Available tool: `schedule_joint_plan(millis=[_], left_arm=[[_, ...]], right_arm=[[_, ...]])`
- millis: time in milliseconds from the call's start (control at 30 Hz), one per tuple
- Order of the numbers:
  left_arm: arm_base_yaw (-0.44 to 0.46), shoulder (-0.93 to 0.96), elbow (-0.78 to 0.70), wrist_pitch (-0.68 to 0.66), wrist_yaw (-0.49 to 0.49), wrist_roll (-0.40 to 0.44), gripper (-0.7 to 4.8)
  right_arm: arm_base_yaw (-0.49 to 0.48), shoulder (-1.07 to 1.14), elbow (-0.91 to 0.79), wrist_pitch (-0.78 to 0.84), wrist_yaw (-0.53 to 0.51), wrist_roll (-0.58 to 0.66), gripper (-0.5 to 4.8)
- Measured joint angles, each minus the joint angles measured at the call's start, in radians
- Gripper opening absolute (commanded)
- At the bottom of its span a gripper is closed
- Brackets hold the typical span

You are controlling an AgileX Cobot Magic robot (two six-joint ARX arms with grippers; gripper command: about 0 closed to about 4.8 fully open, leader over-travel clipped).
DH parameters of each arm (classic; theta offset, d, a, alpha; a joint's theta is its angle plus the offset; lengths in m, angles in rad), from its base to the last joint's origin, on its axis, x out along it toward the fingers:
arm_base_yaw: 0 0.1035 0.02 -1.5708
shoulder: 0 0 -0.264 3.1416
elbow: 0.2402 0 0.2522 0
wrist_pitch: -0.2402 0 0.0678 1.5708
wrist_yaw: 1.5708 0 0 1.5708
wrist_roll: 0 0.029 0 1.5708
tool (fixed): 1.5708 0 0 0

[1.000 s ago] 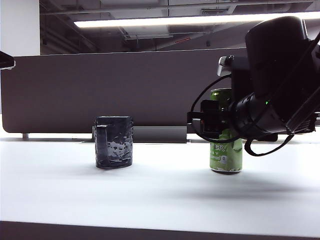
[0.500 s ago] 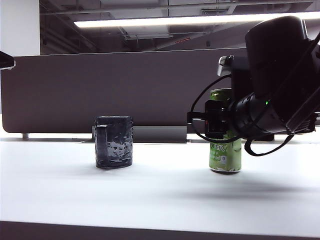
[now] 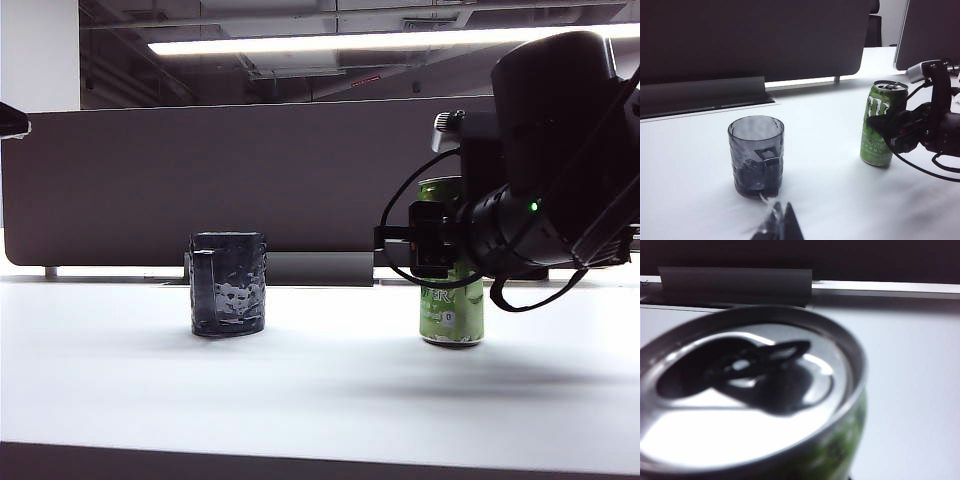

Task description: Pick up the metal can, pour some water into the cup, then place the can back on the table.

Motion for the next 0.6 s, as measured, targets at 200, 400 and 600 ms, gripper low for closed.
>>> schedule_joint_plan(millis=[200, 400, 600], left_arm=[[0.0, 0.0, 0.0, 0.0, 0.0, 0.0, -0.05], [0.0, 0.0, 0.0, 0.0, 0.0, 0.0, -0.05], [0.0, 0.0, 0.0, 0.0, 0.0, 0.0, -0.05]], right_arm=[[0.0, 0.0, 0.019, 0.008, -0.042, -0.004, 2.11], [0.0, 0.0, 0.046, 0.006, -0.071, -0.039, 2.11], [0.0, 0.0, 0.094, -0.011, -0.111, -0.076, 2.11]])
